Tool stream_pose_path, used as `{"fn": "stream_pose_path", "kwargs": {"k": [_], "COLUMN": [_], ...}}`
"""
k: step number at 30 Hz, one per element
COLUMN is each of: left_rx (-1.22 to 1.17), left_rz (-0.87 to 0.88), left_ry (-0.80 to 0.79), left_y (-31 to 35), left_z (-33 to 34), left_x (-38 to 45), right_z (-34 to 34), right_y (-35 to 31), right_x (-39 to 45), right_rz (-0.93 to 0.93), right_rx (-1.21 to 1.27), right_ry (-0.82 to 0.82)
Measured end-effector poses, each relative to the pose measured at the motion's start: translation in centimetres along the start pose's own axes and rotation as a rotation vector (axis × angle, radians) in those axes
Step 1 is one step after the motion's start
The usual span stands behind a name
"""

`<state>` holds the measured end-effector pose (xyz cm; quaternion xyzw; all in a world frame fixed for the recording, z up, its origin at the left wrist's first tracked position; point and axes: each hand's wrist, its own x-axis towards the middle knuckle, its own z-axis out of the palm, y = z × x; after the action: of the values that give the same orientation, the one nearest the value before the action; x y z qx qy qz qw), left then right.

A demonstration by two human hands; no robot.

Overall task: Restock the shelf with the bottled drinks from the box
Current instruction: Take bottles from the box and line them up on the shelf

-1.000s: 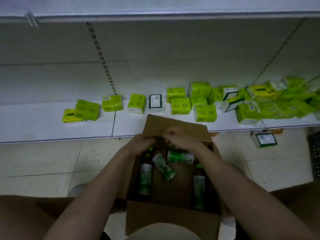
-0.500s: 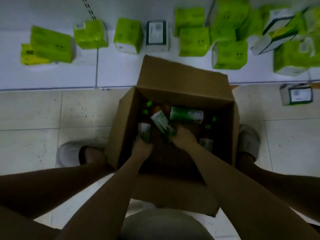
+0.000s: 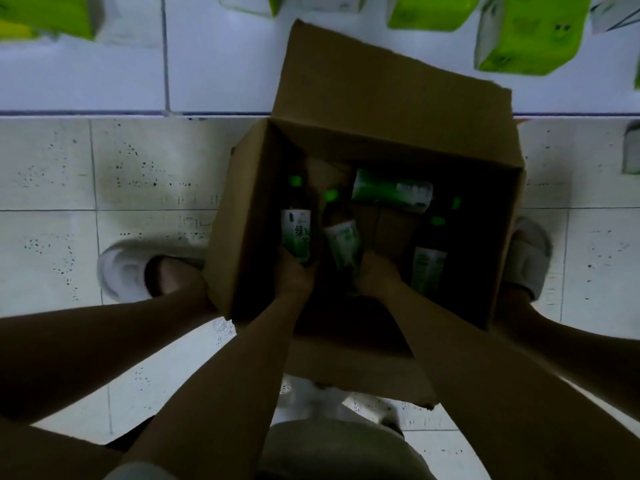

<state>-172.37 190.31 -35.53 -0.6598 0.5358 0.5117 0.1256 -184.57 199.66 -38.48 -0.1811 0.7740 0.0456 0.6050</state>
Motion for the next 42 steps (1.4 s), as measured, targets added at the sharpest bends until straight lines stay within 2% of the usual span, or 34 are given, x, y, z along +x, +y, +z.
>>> {"fn": "stream_pose_path", "kwargs": {"k": [3, 7, 12, 16, 21, 29, 35, 39, 42], "left_rx": [-0.052, -0.079, -0.118, -0.154, -0.126, -0.176, -0.213, -0.273, -0.310], "left_rz": [-0.040, -0.095, -0.111, -0.097, 0.000, 0.113, 0.249, 0.381, 0.483], "left_ry": [-0.044, -0.149, -0.225, -0.332, -0.422, -0.545, -0.601, -0.638, -0.606], "left_y": [0.1, 0.5, 0.8, 1.4, 2.2, 5.2, 7.8, 9.7, 11.2], "left_z": [-0.4, -1.1, -2.1, -3.3, -5.5, -9.7, -13.9, -16.4, -17.8], "left_x": [1.1, 1.9, 1.7, 0.8, -0.9, -5.2, -8.4, -10.7, -12.8], "right_z": [1.3, 0.8, 0.6, 0.5, -1.2, -6.2, -9.2, -10.9, -12.2], "right_y": [0.5, -0.6, -0.7, -0.1, 0.1, 0.2, -0.6, -1.7, -2.9], "right_x": [0.6, 1.3, 1.1, -1.2, -5.2, -12.2, -18.0, -21.4, -24.3], "right_rz": [0.026, 0.001, -0.021, -0.126, -0.255, -0.347, -0.513, -0.657, -0.766], "right_rx": [0.094, 0.314, 0.324, 0.433, 0.577, 0.759, 0.895, 0.975, 0.994], "right_ry": [-0.087, 0.034, 0.108, 0.159, 0.197, 0.236, 0.234, 0.303, 0.358]}}
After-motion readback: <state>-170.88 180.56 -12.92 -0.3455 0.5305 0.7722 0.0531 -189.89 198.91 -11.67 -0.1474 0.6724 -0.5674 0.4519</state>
